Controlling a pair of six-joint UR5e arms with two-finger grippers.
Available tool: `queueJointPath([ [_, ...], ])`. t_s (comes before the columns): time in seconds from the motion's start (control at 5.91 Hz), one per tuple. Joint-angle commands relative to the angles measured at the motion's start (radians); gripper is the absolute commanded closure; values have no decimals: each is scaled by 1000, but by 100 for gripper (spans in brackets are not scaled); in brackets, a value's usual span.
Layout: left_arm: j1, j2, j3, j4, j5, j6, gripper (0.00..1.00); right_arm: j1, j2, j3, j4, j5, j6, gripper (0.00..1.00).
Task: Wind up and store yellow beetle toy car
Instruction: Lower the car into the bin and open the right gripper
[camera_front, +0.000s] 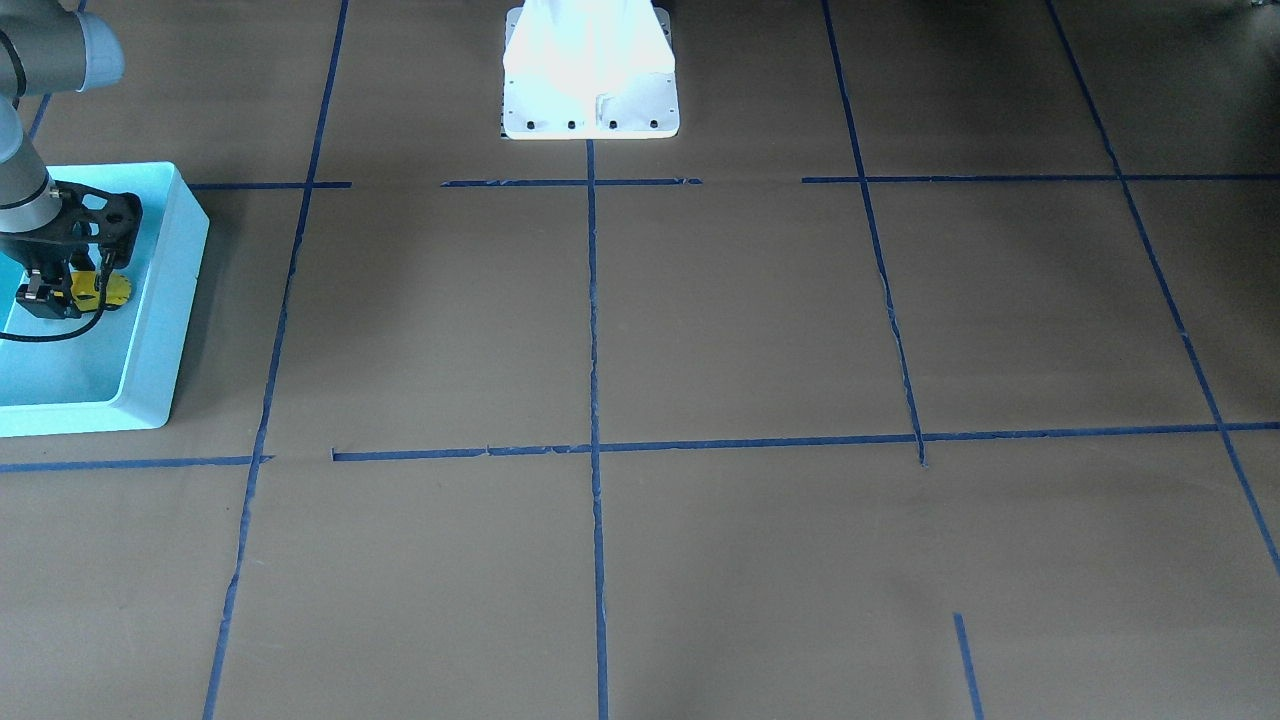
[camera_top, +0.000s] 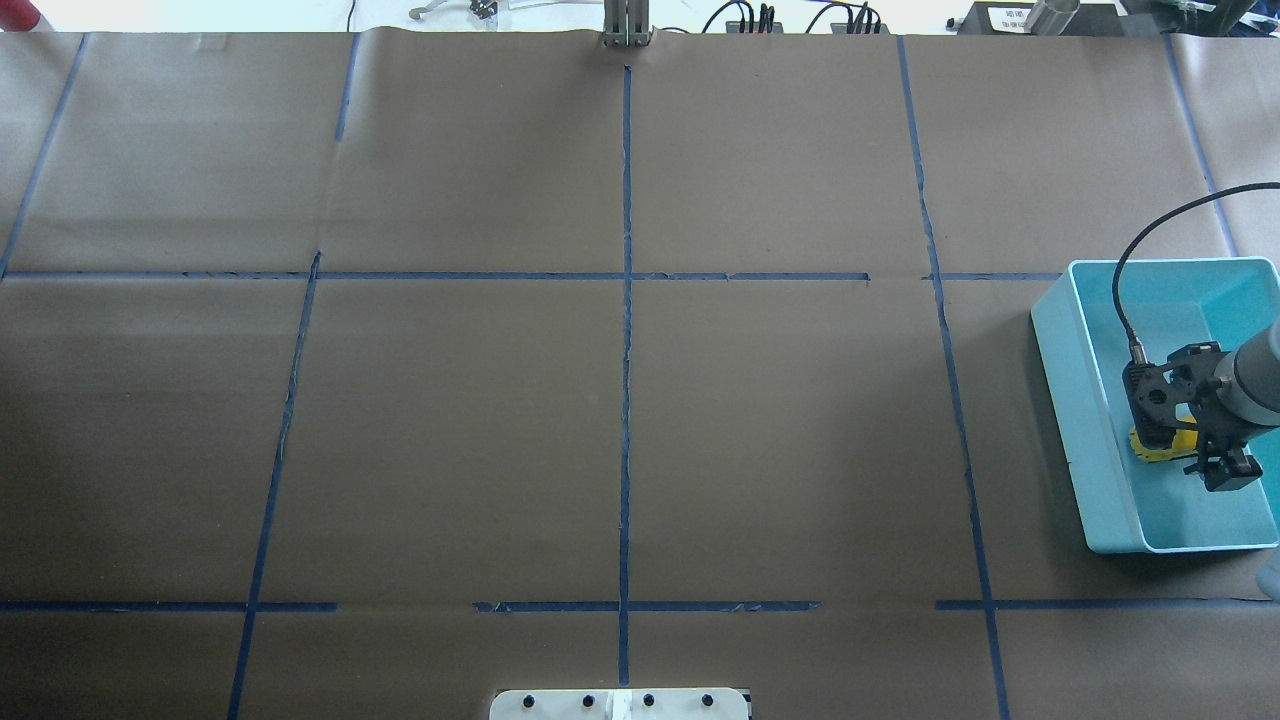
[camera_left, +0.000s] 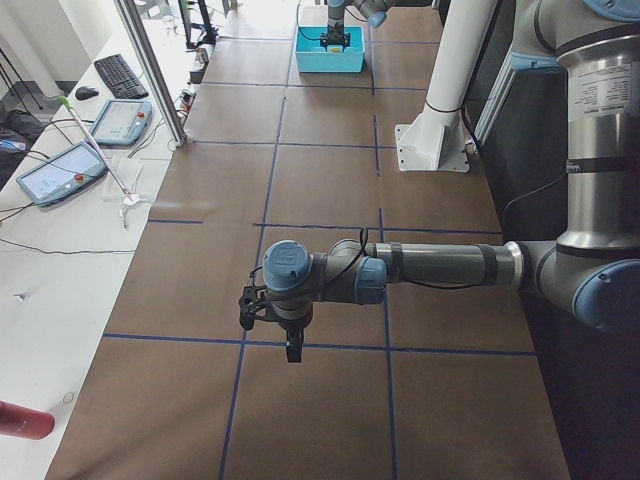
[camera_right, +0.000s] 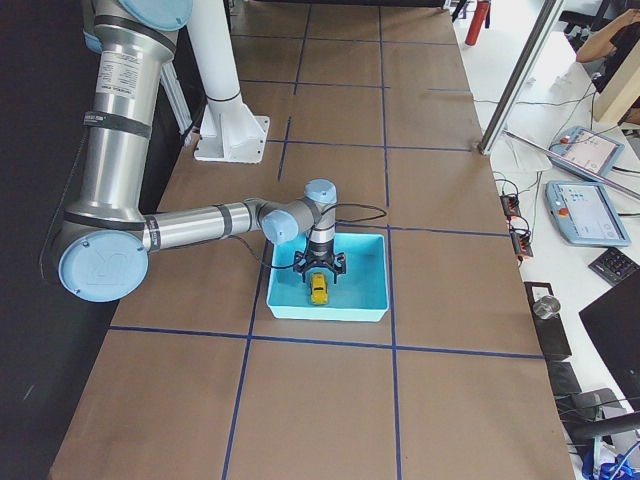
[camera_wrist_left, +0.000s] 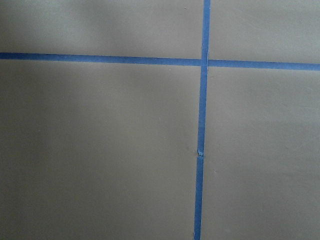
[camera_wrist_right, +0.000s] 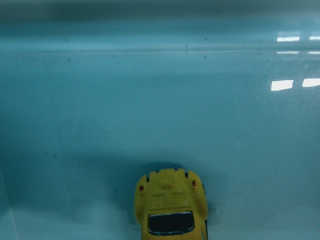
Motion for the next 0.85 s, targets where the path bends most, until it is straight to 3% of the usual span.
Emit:
queueJointPath([
  [0.0,0,0,0,0,2,0,0,92,-2,6,-2,96,-8,0],
  [0.34,0,0,-3,0,2,0,0,344,-14,11,-15,268,-9,0],
  [0.51,0,0,-4,0,0,0,0,472,-40,9,-82,326,-9,0],
  [0.68,0,0,-4,0,2,0,0,573,-32,9,-235,368,-9,0],
])
